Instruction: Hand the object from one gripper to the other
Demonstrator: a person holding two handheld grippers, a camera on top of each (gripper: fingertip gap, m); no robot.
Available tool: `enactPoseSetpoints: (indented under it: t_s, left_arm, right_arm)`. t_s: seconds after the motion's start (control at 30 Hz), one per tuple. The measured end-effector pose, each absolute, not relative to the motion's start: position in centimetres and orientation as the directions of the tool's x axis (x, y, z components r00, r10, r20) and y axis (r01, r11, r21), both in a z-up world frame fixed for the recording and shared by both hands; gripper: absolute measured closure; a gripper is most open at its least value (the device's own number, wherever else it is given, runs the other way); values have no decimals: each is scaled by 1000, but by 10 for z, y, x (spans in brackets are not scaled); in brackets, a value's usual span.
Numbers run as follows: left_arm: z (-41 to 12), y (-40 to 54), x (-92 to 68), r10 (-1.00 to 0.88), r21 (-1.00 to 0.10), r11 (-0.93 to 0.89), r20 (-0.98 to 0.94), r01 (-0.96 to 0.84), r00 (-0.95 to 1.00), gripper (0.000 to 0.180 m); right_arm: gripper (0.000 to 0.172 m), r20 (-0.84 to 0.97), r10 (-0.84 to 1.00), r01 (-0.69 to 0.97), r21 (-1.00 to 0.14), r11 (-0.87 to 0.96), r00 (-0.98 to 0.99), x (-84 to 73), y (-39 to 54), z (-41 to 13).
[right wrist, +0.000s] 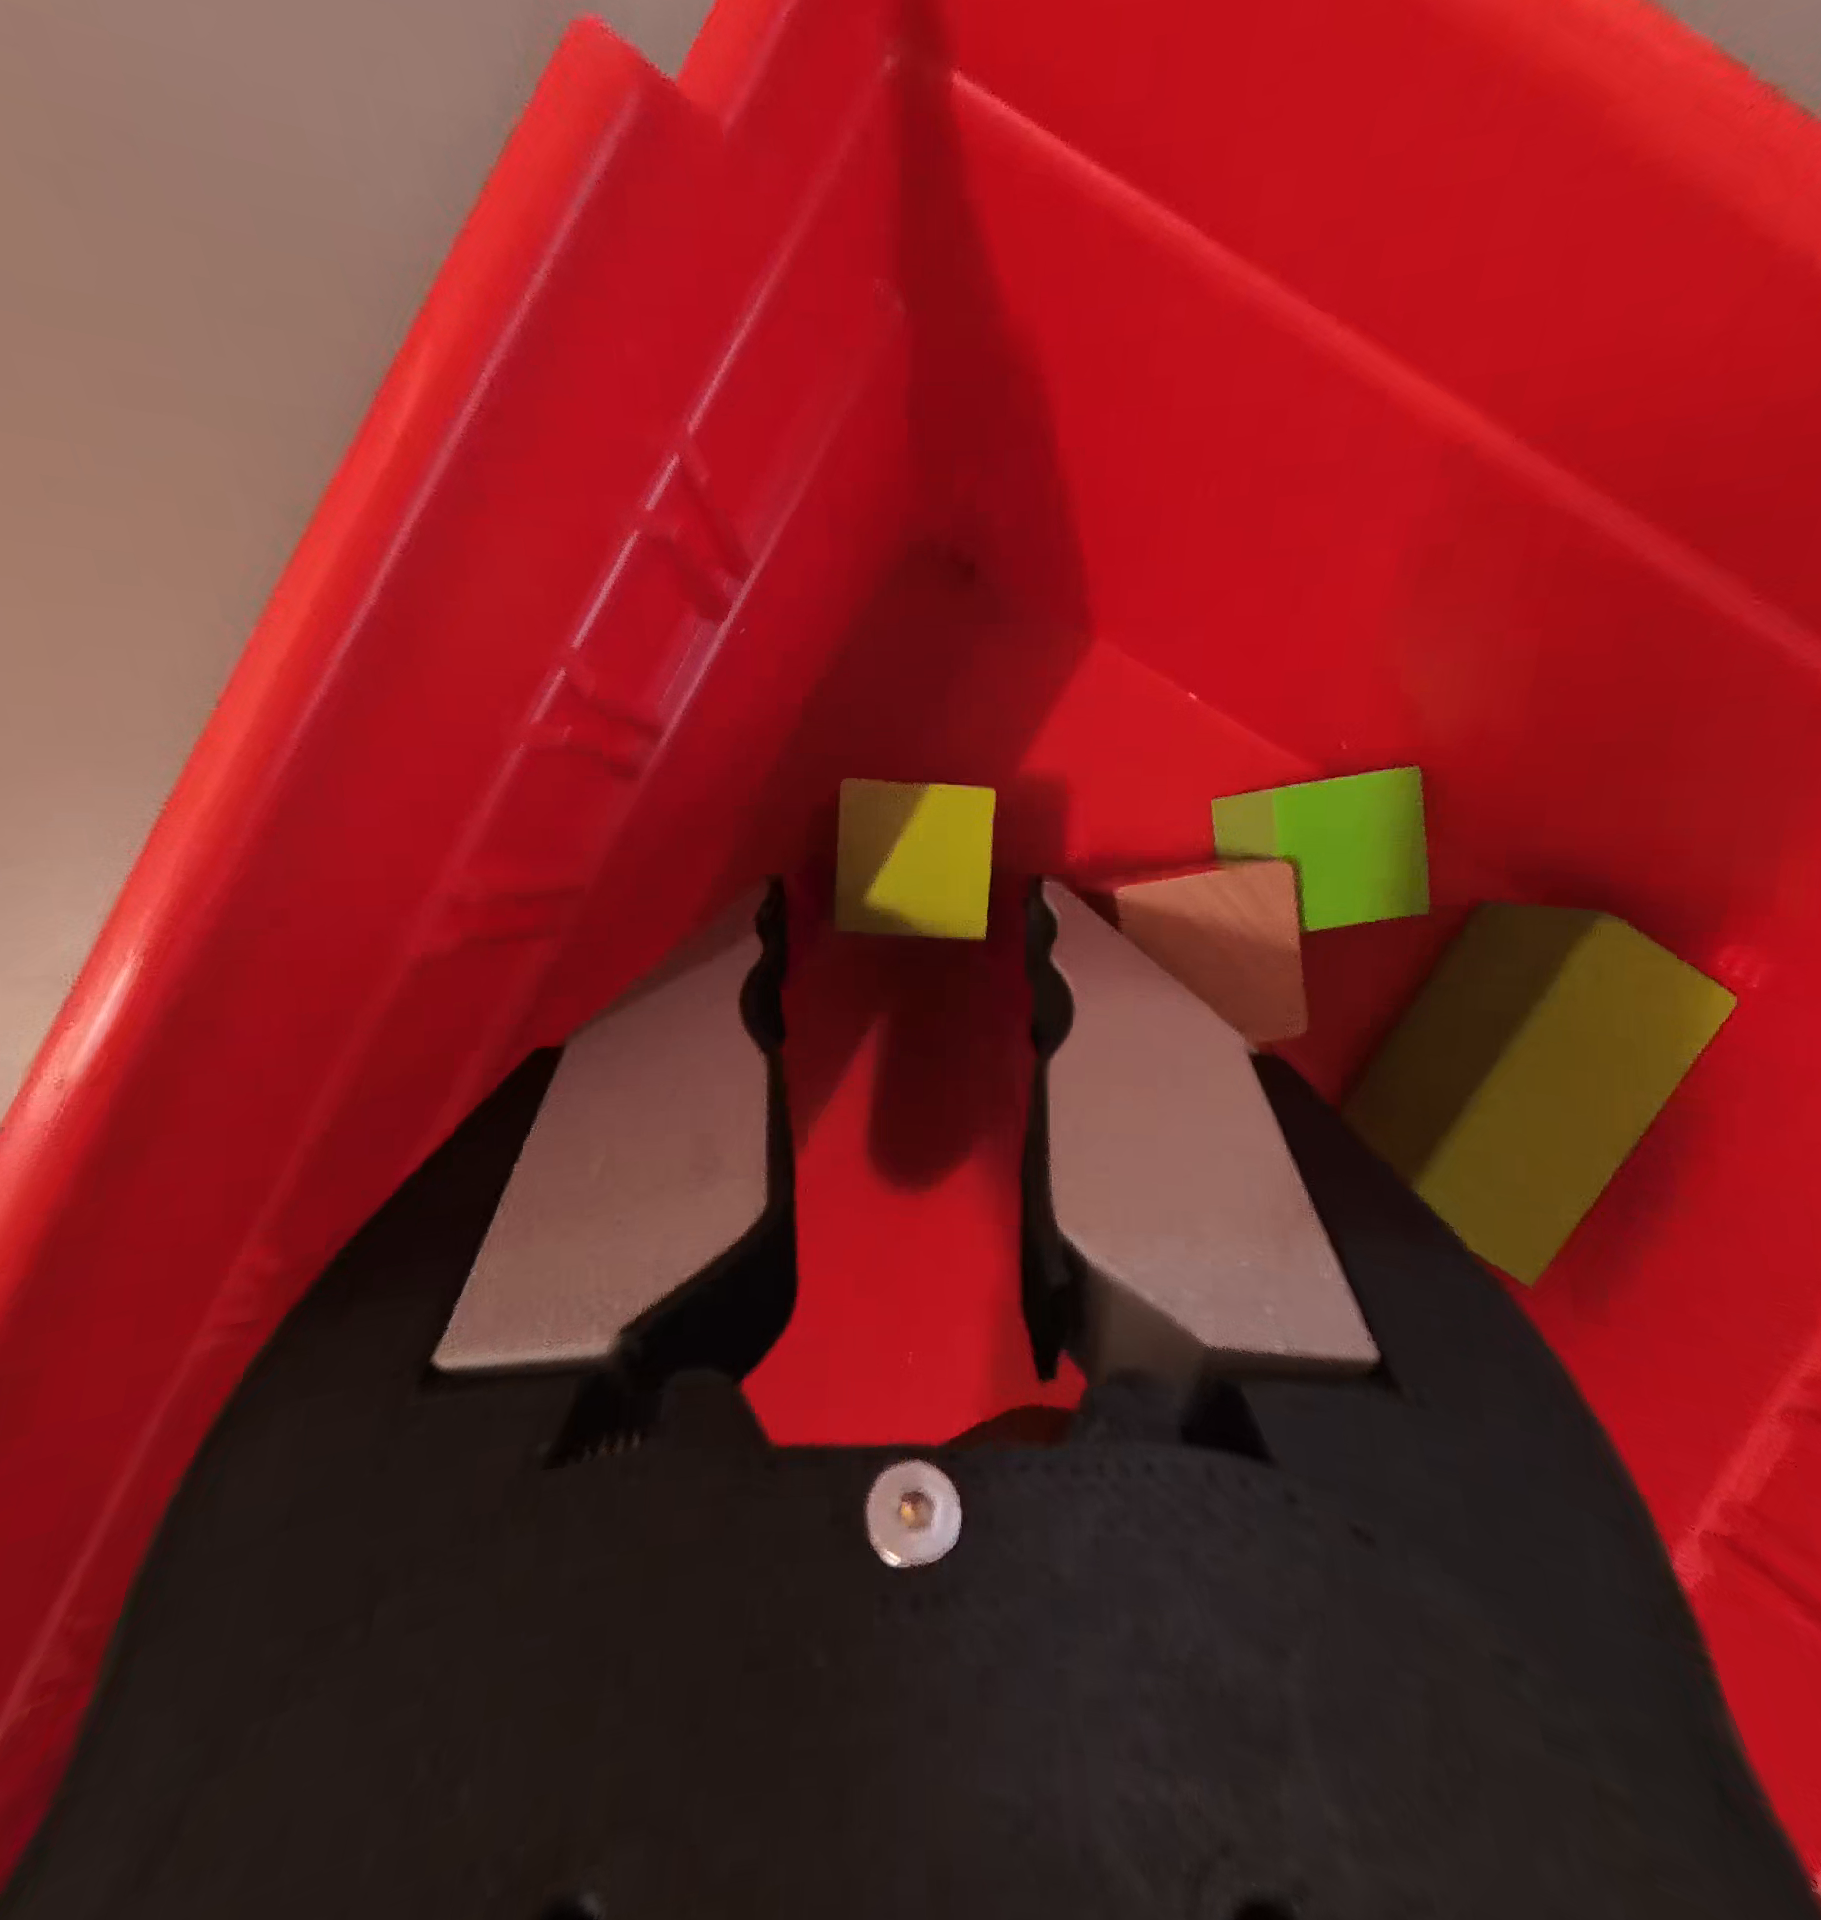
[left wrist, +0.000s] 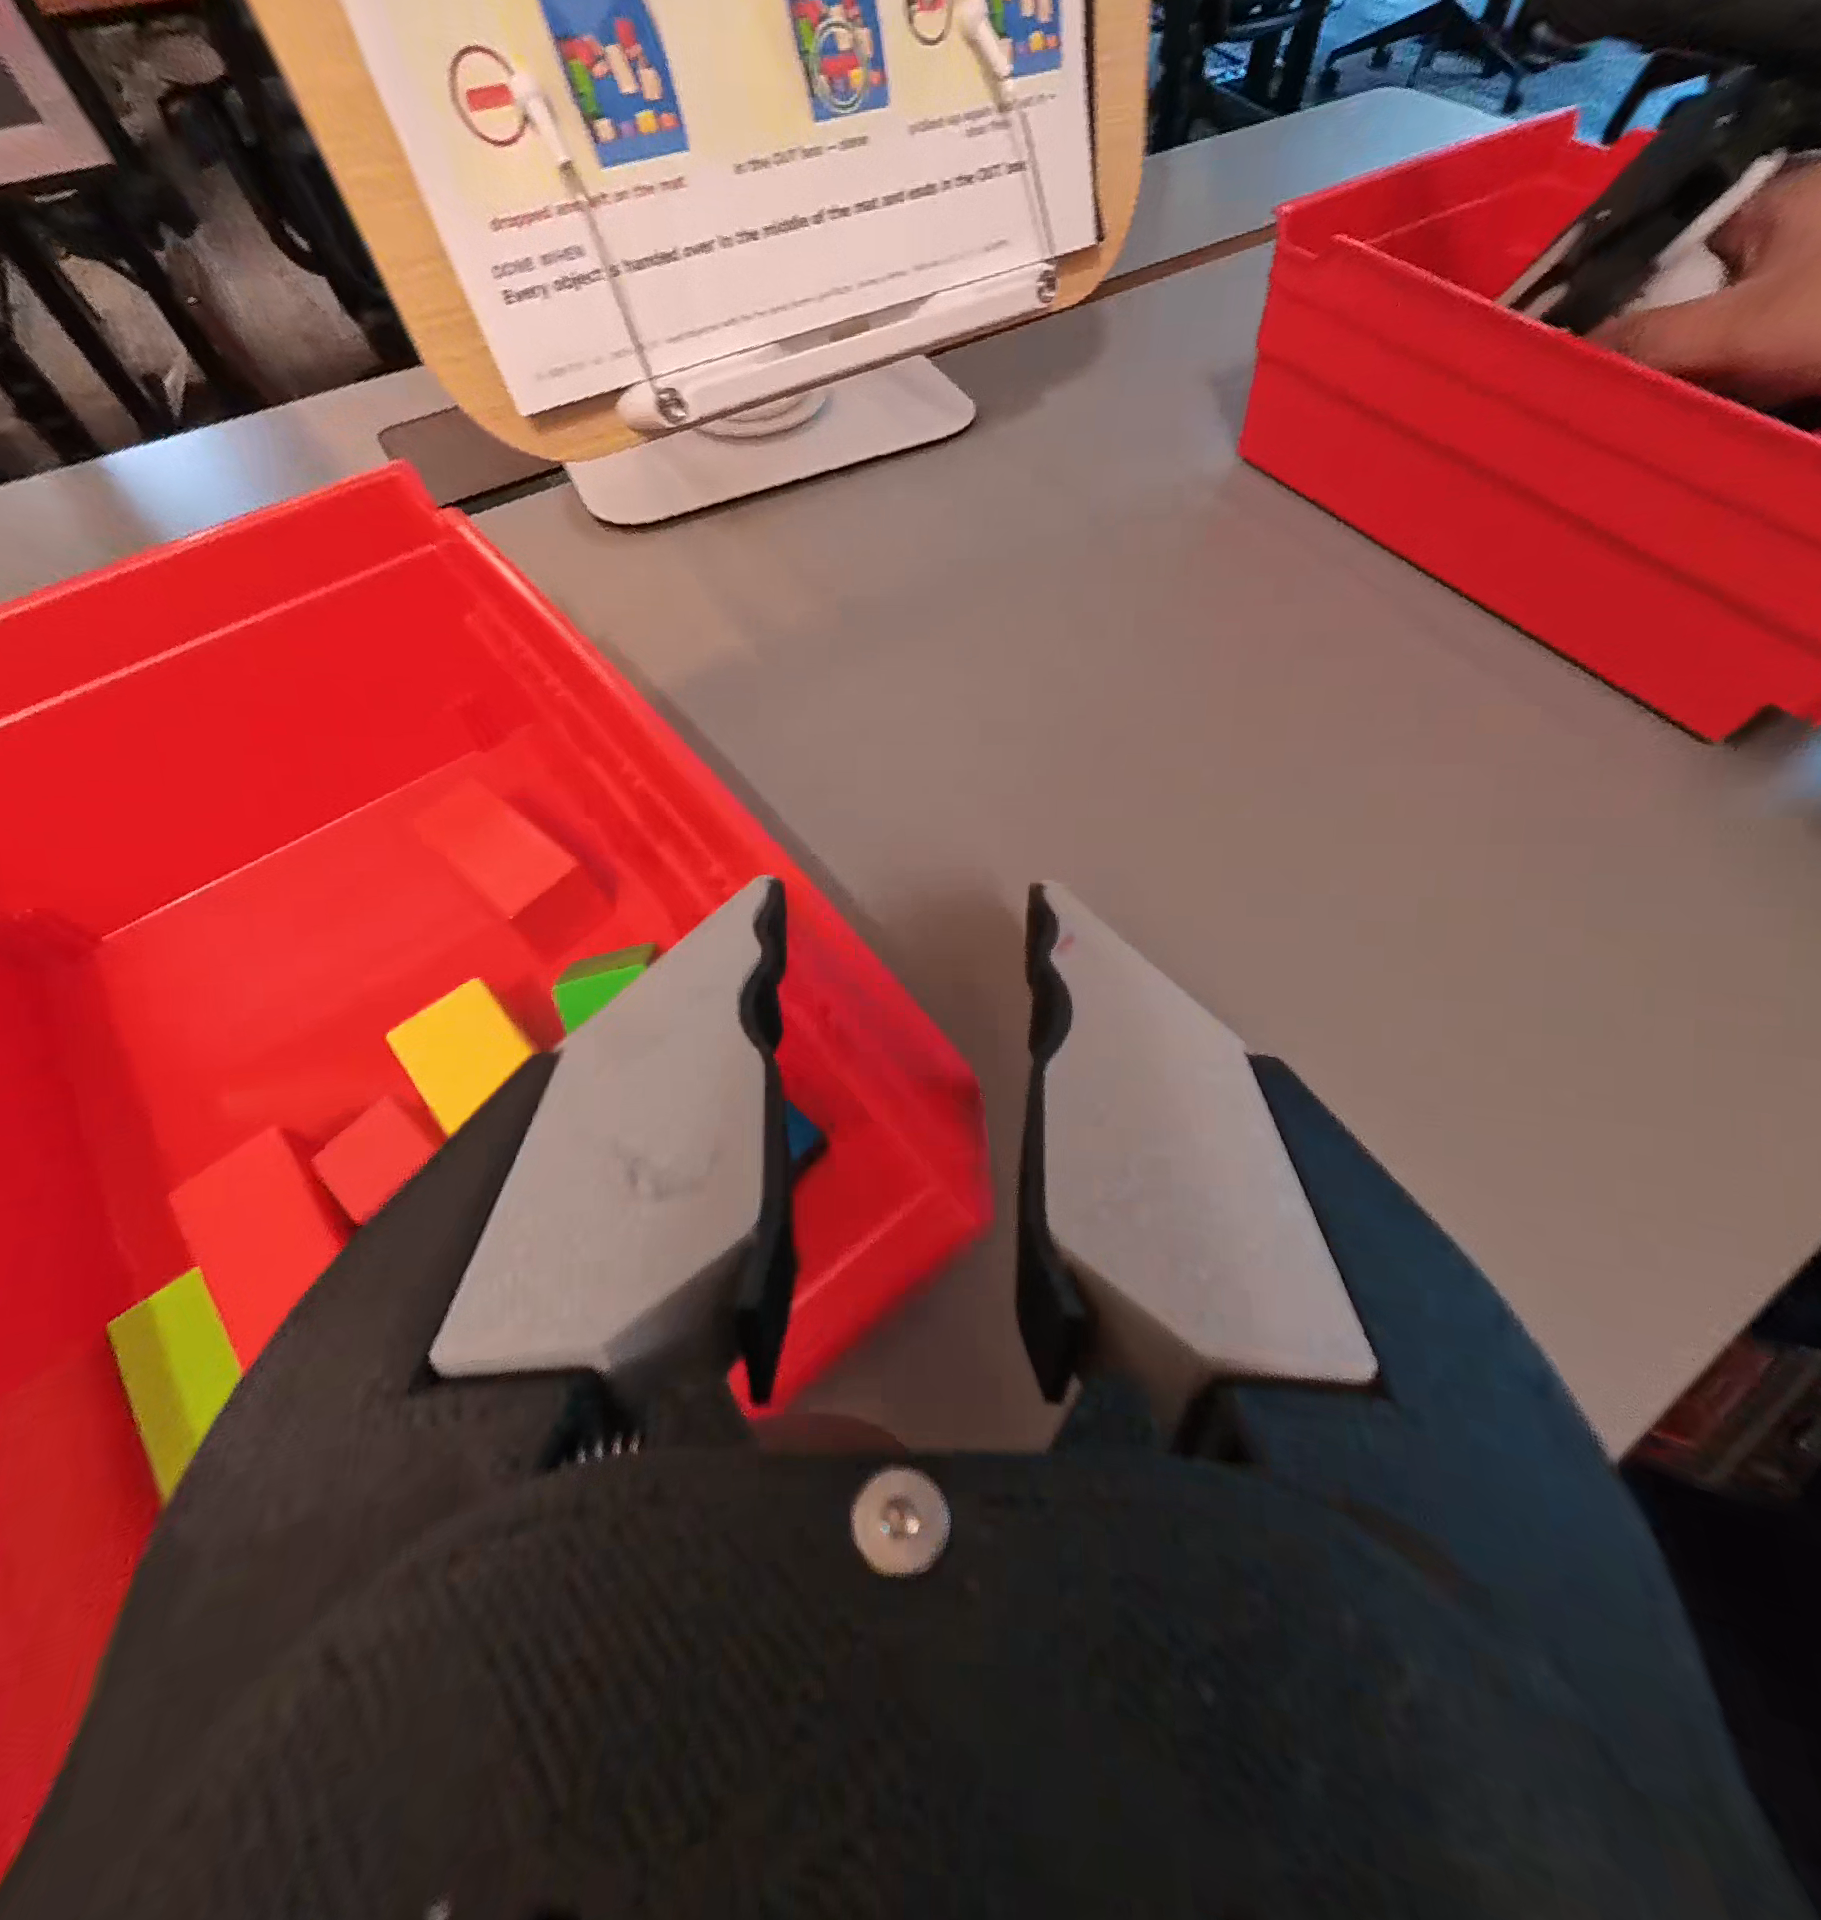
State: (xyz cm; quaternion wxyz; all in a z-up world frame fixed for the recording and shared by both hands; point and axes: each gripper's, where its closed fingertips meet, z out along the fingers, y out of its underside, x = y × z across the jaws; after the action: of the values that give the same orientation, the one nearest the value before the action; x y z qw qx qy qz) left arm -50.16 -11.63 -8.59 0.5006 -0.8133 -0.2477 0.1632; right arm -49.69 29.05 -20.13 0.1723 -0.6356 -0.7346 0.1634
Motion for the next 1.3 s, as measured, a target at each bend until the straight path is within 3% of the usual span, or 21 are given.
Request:
enactPoseSetpoints:
  t_s: [0.03,0.33,0.53,0.7,0.73,0.77,0.8,1.0,1.17,1.3]
  left_arm:
    - [-84,-120,-507,579,-897,-368,-17,243,815,138]
    - [-92,-151,-612,735,-839,-364,8,405,679,131]
    - [-166,-131,-659,765,-587,-478,87,653,638,118]
    - [-201,-129,-667,781,-475,-514,84,714,619,120]
    - [-203,-129,-671,782,-488,-516,65,704,619,126]
    - [-204,-133,-674,779,-489,-542,13,683,627,146]
    - [-204,-134,-674,767,-494,-562,-10,664,641,149]
    - [-195,-153,-671,721,-501,-644,-144,578,678,150]
    - [-132,-140,-650,659,-699,-634,-266,331,703,150]
    - [-62,-93,-578,526,-888,-440,-138,129,839,150]
  right_arm:
    - [125,46,991,873,-469,135,-129,-496,291,-197]
    - [118,32,994,688,-719,98,-107,-470,279,-112]
    - [116,78,975,603,-775,191,-208,-450,240,-82]
    - [115,137,951,551,-788,274,-277,-440,212,-66]
    - [116,142,946,540,-792,285,-291,-438,206,-64]
    - [116,144,942,528,-797,292,-303,-437,201,-61]
    - [116,147,938,518,-802,298,-313,-436,196,-59]
    - [117,96,907,472,-828,301,-410,-421,157,-55]
    - [119,-17,840,429,-865,260,-542,-408,106,-54]
    - [119,-89,749,350,-916,198,-657,-407,61,-41]
